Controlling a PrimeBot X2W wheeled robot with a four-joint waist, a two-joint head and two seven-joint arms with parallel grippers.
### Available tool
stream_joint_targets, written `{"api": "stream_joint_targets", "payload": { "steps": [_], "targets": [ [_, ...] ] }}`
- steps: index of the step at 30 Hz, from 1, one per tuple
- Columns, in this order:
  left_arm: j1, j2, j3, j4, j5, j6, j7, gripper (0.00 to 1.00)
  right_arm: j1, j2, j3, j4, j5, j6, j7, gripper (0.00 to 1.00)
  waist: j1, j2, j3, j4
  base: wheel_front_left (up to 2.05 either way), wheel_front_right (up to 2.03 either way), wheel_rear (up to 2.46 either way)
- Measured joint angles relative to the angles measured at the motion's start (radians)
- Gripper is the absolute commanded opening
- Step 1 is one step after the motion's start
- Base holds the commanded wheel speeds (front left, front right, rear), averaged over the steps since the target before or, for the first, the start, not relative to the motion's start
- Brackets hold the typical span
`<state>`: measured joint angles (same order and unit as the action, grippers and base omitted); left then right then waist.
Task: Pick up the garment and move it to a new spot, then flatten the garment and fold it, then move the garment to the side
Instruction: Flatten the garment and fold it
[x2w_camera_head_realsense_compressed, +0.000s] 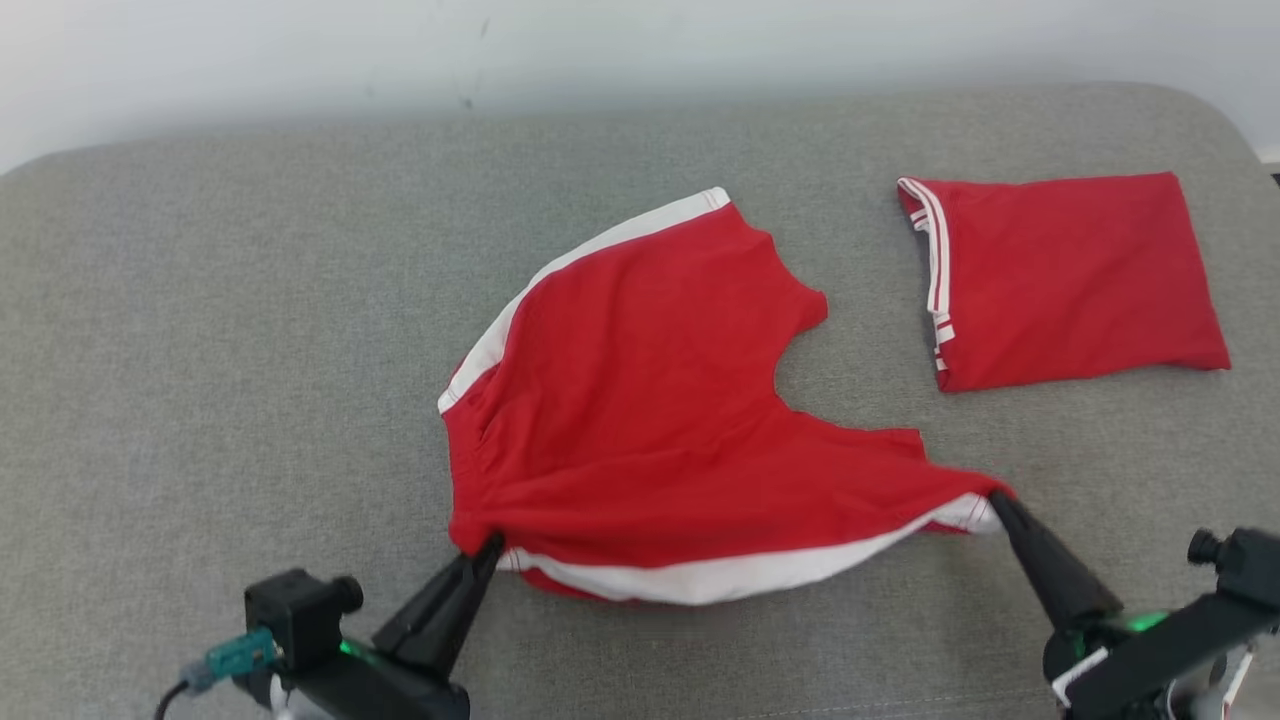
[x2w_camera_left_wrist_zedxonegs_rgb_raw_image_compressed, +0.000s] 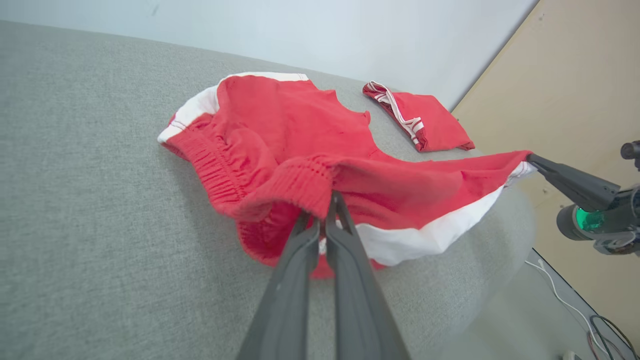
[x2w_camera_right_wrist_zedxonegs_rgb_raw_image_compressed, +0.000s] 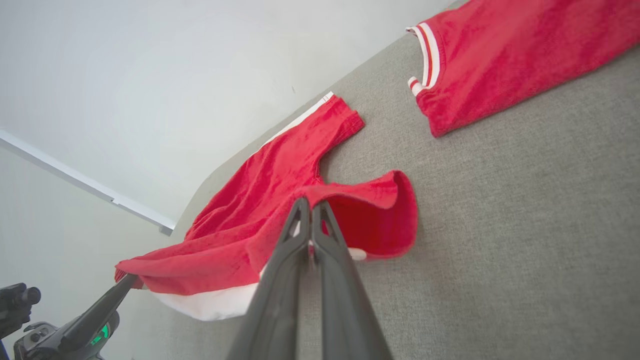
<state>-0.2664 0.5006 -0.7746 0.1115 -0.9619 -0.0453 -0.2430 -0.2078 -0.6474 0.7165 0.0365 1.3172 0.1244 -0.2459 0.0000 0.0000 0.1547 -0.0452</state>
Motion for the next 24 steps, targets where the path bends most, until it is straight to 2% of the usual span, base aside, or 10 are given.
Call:
{"api": "stream_joint_targets", "payload": {
  "steps": [11, 18, 24],
  "targets": [
    [-0.143, -0.026, 0.058, 0.035, -0.024, -0.009, 0.022, 0.0, -0.199, 0.071, -0.091, 0.078, -0.046, -0.019, -0.003, 0.0, 0.0001, 0.0, 0.065, 0.031, 0.0, 0.0, 0.0],
    [-0.249, -0.059, 0.069, 0.076, -0.027, -0.017, 0.048, 0.0, -0.386, 0.111, -0.122, 0.184, -0.078, -0.019, -0.003, 0.0, 0.0002, 0.0001, 0.127, 0.049, 0.0, 0.0, 0.0],
    [-0.317, -0.087, 0.077, 0.095, -0.014, -0.006, 0.052, 0.0, -0.533, 0.14, -0.123, 0.286, -0.105, -0.019, 0.0, 0.0, 0.0002, 0.0001, 0.186, 0.071, 0.0, 0.0, 0.0]
  ]
}}
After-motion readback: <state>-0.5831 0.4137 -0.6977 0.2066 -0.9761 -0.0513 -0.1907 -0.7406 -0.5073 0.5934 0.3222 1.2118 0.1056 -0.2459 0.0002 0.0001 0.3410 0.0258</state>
